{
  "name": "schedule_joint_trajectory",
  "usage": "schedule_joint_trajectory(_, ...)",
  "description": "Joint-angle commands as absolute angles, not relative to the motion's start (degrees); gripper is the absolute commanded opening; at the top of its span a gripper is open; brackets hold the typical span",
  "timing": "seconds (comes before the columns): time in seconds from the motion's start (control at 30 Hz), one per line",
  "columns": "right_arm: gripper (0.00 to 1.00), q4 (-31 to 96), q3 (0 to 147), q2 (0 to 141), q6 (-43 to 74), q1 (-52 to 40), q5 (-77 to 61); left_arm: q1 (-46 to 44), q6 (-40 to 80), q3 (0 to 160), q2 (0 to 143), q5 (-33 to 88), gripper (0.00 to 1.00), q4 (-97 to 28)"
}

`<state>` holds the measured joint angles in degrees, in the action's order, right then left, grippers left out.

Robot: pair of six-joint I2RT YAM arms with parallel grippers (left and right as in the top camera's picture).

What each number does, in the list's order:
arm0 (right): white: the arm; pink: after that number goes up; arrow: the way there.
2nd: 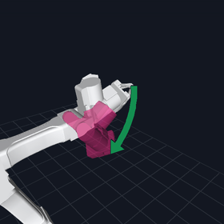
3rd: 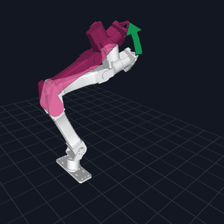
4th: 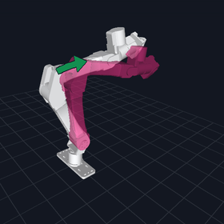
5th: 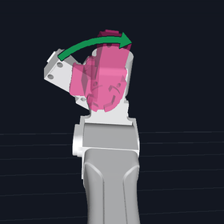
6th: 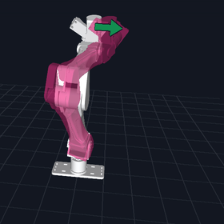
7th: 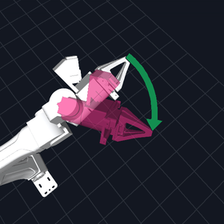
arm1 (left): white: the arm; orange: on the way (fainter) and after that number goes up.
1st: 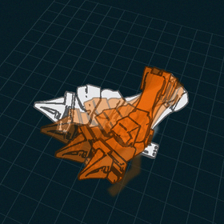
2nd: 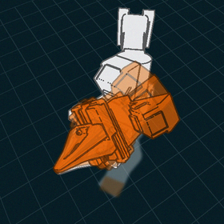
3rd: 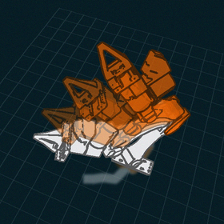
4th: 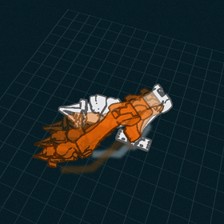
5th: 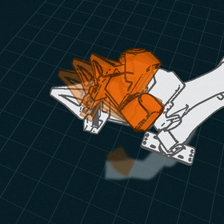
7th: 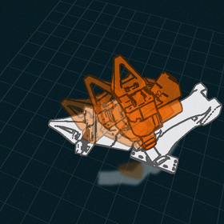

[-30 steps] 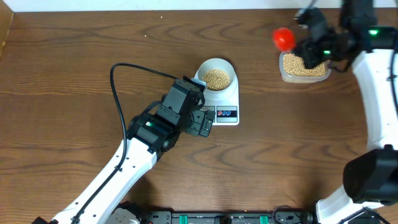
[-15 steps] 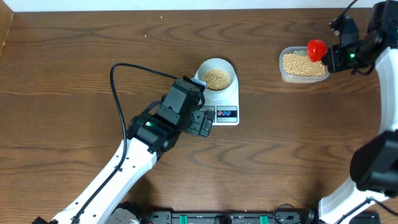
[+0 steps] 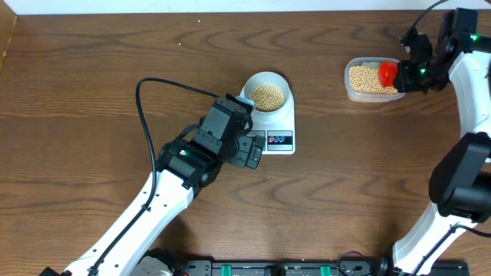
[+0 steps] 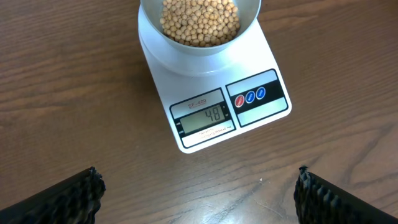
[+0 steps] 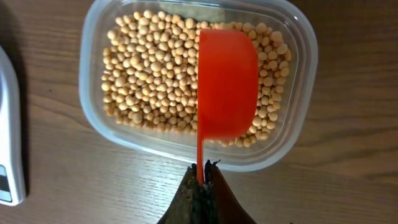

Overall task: Scoop item into bowl and weigh 50g on scale
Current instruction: 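Scoop soybeans from the tub with the red scoop and lift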

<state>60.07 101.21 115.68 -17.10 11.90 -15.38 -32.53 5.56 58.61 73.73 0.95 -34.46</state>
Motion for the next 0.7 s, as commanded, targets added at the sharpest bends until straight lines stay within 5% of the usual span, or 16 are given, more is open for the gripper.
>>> schedule_joint_trajectory(0.0,0.02,59.5,101.6,118.3,-15.4,11.5,-14.5,-32.6,5.0,58.8,73.7,0.8,1.00,-34.4)
schedule_joint_trajectory(0.67,0.01,60.2,101.6,121.0,-15.3,15.2,-29.8,-32.6,5.0,58.9,73.7,0.8,1.00,-34.4)
